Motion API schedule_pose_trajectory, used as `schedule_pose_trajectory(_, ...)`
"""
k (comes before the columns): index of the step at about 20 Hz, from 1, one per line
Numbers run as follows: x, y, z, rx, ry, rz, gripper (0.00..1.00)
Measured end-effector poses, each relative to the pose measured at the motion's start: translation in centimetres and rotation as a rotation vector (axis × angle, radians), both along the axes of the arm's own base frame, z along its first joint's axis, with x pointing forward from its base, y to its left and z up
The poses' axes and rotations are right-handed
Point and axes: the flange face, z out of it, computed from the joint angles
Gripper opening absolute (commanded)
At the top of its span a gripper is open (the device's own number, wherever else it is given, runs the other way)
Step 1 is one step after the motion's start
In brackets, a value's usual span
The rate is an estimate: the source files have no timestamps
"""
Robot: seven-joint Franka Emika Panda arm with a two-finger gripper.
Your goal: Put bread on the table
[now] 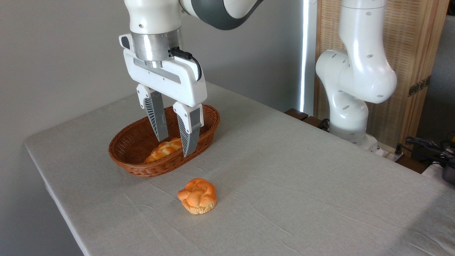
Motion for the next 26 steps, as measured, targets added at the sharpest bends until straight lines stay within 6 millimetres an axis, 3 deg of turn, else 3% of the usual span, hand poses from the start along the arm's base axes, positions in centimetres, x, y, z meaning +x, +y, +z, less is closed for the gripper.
schedule_pose_trajectory(19,0.0,-0.4,0.2,0.000,-0.005,-0.007,1.00)
schedule_pose_trajectory(22,-0.1,-1.5,0.0,-0.018,0.001,-0.020,1.00)
schedule_pose_trajectory(26,-0.5,-4.8,-1.3,-0.076,0.016,-0.056,1.00)
